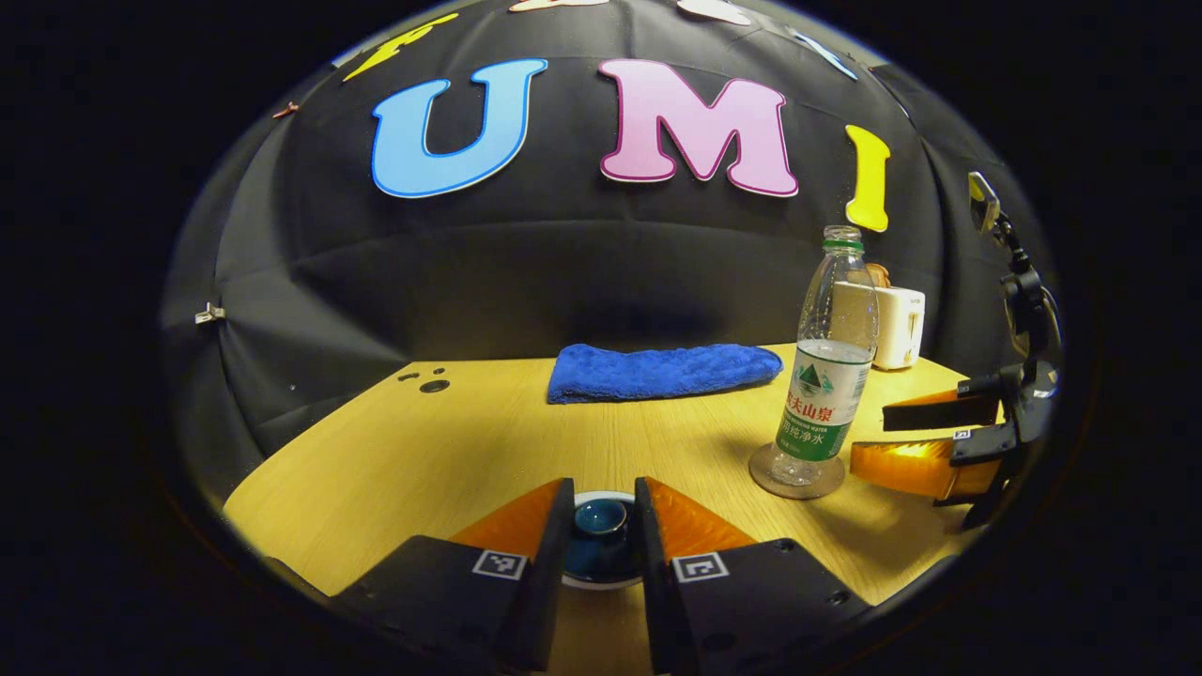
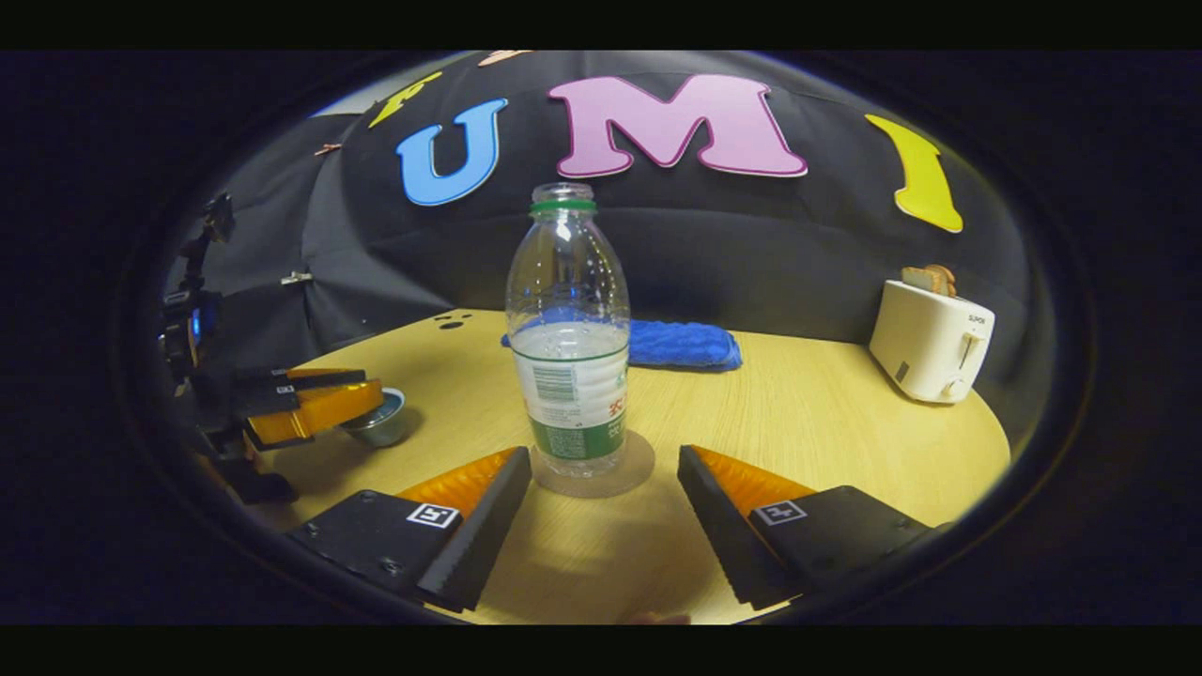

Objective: Open the teacup lid with one hand, grasp the water bottle and pour water into the teacup with the other hand; after pouring, place the water bottle on the coaster and then close the teacup lid.

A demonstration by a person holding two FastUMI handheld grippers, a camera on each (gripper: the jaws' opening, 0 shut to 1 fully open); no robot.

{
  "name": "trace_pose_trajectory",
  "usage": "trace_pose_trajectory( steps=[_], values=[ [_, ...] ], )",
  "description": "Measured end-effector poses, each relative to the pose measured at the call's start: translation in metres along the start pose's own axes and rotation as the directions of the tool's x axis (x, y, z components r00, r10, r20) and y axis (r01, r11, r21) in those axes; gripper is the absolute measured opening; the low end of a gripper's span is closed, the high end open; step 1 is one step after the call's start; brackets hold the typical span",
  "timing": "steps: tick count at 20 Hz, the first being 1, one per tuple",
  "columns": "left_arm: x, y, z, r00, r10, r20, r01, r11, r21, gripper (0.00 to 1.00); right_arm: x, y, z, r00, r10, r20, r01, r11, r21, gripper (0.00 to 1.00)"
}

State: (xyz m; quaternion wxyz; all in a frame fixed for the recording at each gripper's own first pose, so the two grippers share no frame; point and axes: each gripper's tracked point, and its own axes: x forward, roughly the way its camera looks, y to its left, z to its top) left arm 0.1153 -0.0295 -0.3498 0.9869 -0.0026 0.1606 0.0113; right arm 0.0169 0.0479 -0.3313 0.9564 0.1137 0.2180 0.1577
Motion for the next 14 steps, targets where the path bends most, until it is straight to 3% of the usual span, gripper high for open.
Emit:
trace_pose_trajectory(
  steps=[2, 7, 14],
  values=[
    [-0.004, -0.001, 0.005, 1.000, -0.006, -0.001, 0.006, 1.000, 0.004, 0.56, -0.008, 0.002, 0.009, 1.000, 0.000, 0.013, 0.000, 1.000, -0.006, 0.97],
    [-0.026, -0.007, 0.041, 1.000, -0.010, 0.017, 0.010, 1.000, -0.003, 0.56, -0.034, 0.004, 0.046, 0.999, -0.013, 0.042, 0.016, 0.998, -0.068, 0.97],
    [-0.073, -0.015, 0.124, 0.998, -0.043, 0.044, 0.042, 0.999, 0.007, 0.56, -0.088, 0.021, 0.124, 0.995, -0.025, 0.099, 0.028, 0.999, -0.035, 0.97]
  ],
)
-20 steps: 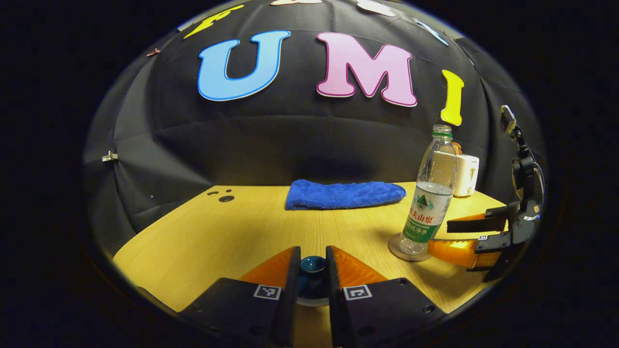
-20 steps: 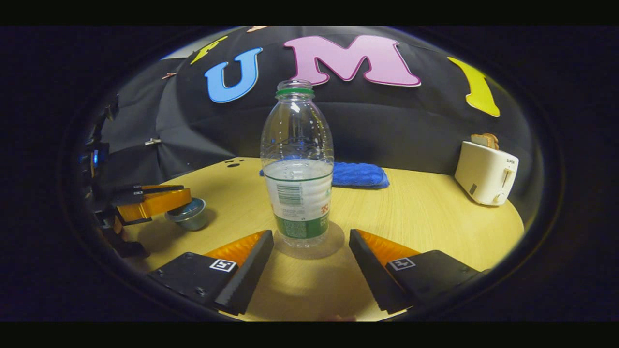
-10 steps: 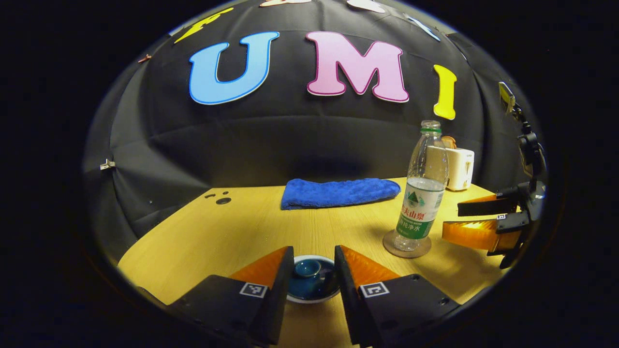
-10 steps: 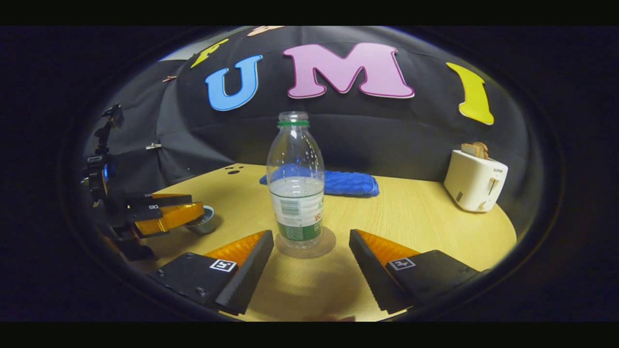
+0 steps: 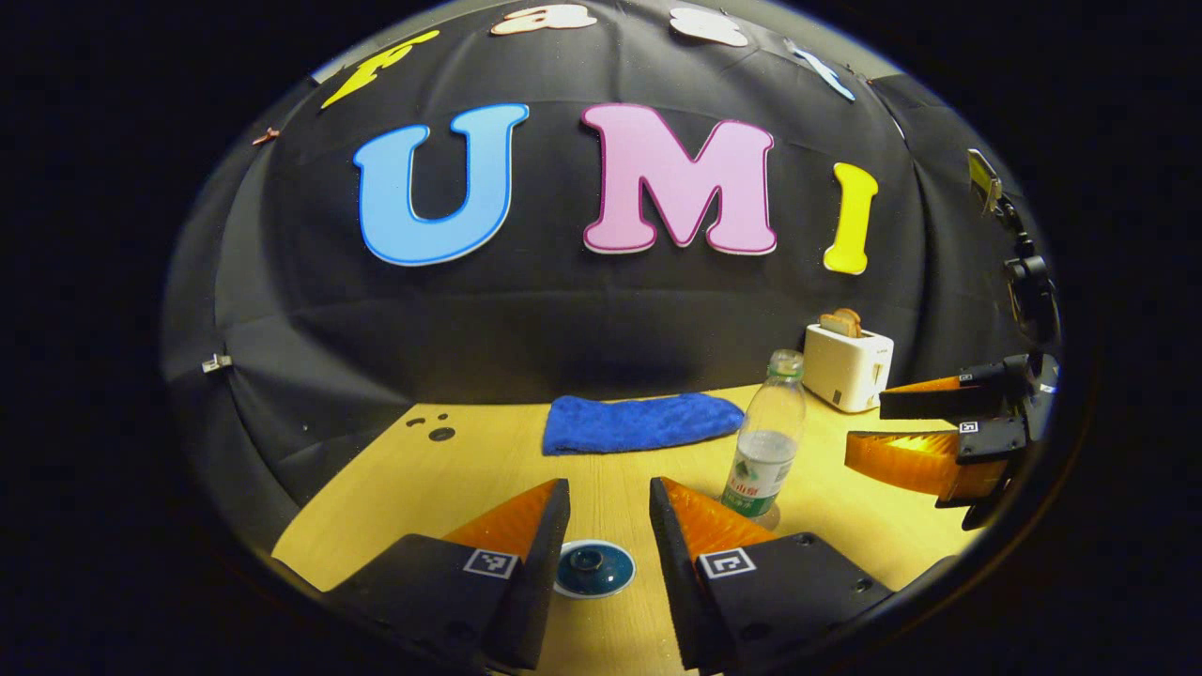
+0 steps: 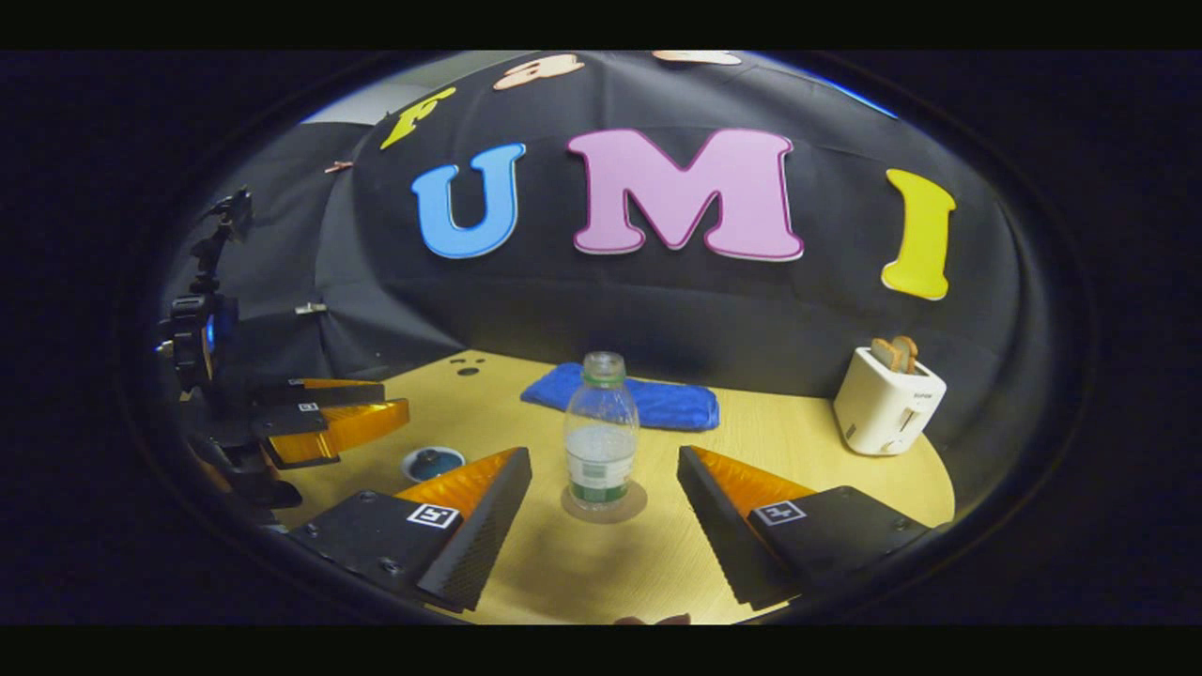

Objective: Open the teacup lid with one hand, grasp the water bottle and pour water into the teacup with the other hand; after pouring, place the water bottle on the coaster and then close the teacup lid.

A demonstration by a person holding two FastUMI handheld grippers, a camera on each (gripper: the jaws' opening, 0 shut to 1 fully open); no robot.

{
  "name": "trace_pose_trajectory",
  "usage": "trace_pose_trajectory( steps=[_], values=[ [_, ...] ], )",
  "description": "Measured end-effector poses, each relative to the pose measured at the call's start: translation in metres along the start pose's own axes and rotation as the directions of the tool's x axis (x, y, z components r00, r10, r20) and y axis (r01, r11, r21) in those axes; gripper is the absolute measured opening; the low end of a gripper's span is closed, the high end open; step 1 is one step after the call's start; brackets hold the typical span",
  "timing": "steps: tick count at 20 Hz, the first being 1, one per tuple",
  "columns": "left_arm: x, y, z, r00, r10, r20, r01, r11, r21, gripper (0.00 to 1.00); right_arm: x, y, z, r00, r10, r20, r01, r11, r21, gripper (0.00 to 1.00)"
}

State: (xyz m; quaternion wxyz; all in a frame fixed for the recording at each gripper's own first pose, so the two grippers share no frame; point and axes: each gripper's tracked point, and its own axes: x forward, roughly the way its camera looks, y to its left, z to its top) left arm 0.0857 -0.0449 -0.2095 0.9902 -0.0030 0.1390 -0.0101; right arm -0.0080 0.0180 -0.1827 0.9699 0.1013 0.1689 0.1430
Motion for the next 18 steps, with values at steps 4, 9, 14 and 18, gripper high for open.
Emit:
trace_pose_trajectory(
  steps=[4, 9, 14, 18],
  values=[
    [-0.023, 0.002, 0.057, 0.999, -0.011, 0.047, 0.011, 1.000, 0.012, 0.55, -0.028, -0.004, 0.044, 0.999, -0.045, 0.026, 0.045, 0.999, -0.009, 0.97],
    [-0.053, 0.002, 0.106, 0.994, -0.051, 0.099, 0.044, 0.997, 0.067, 0.55, -0.066, 0.000, 0.085, 0.995, -0.083, 0.054, 0.084, 0.996, -0.010, 0.97],
    [-0.083, 0.001, 0.125, 0.990, -0.078, 0.118, 0.072, 0.996, 0.051, 0.55, -0.095, -0.008, 0.128, 0.985, -0.120, 0.126, 0.123, 0.992, -0.020, 0.97],
    [-0.105, 0.007, 0.140, 0.986, -0.070, 0.150, 0.069, 0.998, 0.012, 0.56, -0.116, -0.006, 0.149, 0.975, -0.133, 0.176, 0.138, 0.990, -0.017, 0.97]
  ],
)
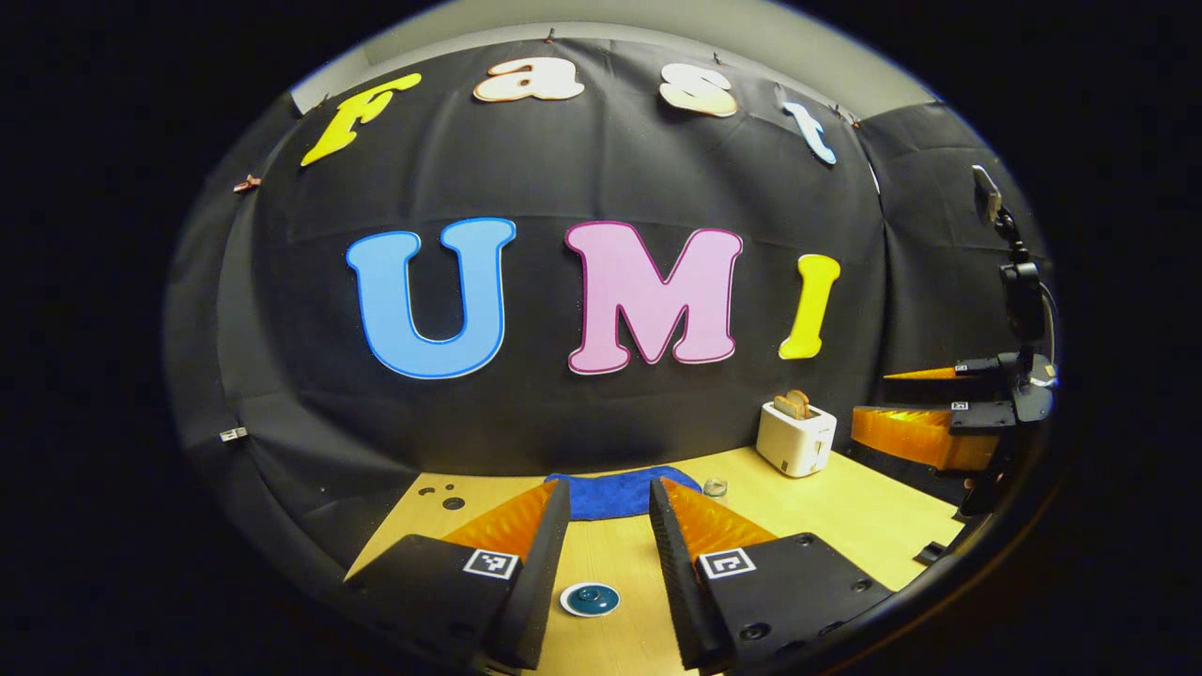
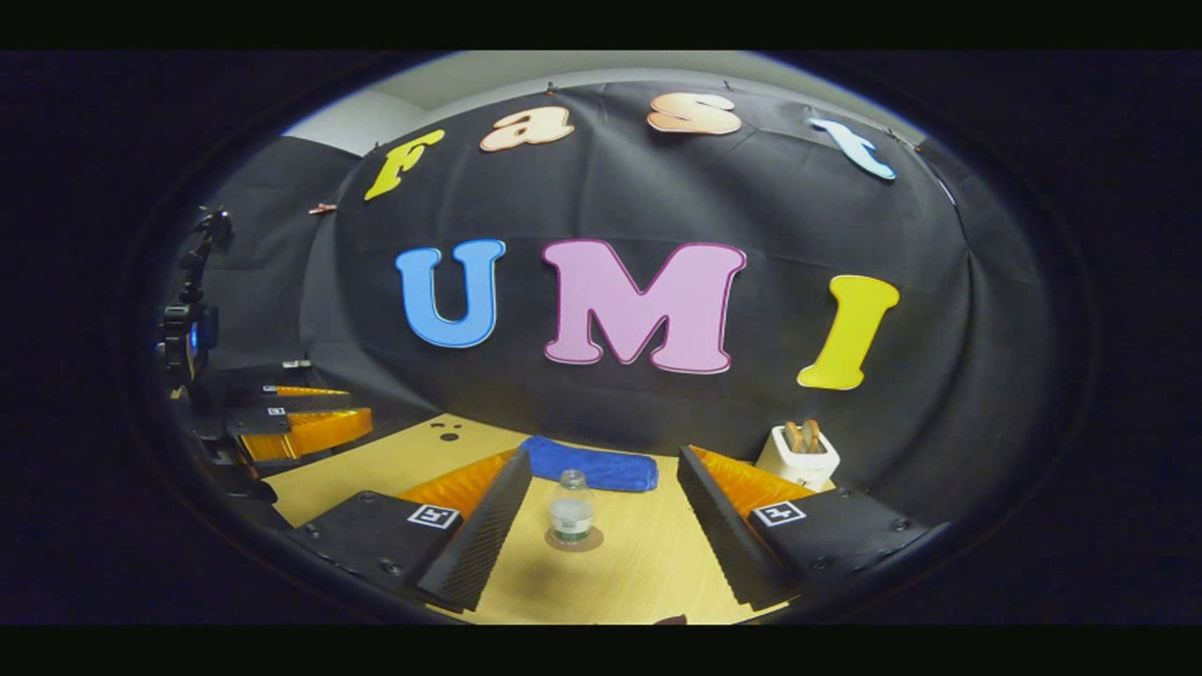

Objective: Open the teacup lid with one hand, grasp the water bottle and pour water into the teacup with the other hand; after pouring, place the water bottle on the coaster and then close the teacup lid.

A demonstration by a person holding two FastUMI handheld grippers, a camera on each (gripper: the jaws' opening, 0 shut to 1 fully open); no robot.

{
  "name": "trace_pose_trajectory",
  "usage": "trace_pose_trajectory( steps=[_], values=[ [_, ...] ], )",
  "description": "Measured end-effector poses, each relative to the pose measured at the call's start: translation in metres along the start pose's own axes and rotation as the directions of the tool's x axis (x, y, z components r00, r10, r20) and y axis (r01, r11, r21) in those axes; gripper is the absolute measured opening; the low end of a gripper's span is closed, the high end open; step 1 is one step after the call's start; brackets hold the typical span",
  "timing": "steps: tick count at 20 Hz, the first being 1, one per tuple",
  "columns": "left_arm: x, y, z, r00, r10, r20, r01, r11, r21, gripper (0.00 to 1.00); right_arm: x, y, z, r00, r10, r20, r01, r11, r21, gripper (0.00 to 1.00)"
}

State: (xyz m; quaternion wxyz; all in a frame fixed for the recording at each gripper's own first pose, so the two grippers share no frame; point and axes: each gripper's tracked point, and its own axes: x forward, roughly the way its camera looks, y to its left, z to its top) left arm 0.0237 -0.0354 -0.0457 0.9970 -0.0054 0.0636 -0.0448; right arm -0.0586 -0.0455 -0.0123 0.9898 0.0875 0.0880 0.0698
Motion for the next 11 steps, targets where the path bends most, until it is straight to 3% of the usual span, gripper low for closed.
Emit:
trace_pose_trajectory(
  steps=[11],
  values=[
    [-0.019, 0.016, 0.006, 0.999, 0.003, 0.032, -0.003, 1.000, 0.010, 0.56, -0.024, 0.005, 0.002, 0.999, -0.033, 0.023, 0.033, 0.999, -0.001, 0.97]
  ],
)
